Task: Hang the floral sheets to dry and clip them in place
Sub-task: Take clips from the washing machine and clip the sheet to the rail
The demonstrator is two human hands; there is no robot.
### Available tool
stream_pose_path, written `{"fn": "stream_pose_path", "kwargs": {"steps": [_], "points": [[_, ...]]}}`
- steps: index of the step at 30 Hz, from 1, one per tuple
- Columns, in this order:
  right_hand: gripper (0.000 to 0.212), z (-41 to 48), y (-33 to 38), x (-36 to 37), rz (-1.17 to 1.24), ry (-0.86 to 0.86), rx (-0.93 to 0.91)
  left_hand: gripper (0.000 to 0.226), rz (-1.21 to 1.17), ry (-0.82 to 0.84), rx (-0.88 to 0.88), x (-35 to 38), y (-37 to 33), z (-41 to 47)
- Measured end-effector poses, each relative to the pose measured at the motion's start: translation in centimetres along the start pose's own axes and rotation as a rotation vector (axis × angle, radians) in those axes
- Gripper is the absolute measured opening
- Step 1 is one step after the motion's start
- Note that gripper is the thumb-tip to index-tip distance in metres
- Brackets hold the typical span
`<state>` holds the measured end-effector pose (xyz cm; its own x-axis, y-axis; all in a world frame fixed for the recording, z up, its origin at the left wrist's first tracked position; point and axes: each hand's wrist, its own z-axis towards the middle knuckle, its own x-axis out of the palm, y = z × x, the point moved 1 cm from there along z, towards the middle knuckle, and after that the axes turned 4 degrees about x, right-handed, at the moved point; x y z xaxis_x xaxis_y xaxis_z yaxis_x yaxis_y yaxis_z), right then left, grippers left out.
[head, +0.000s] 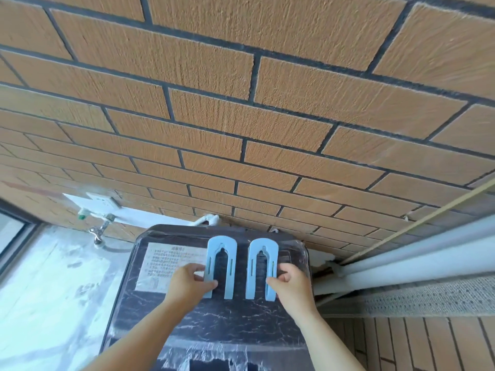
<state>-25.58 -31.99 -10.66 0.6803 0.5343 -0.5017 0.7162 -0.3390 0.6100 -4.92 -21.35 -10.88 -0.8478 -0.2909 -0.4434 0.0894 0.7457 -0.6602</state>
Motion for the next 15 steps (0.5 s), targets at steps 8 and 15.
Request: {"fn": "stream_pose_path", "kwargs": {"steps": [8,15], "points": [[0.039,-5.4,-3.6,1.3,-0.003,0.051,0.029,0.054,0.075,0.030,-0.033,-0.3,5.6,-5.7],[0.051,-5.6,-3.4,0.2,-0.008,-0.047,-0.033,0.065,0.160,-0.104,0.148,-3.1,4.2,-5.8]]}}
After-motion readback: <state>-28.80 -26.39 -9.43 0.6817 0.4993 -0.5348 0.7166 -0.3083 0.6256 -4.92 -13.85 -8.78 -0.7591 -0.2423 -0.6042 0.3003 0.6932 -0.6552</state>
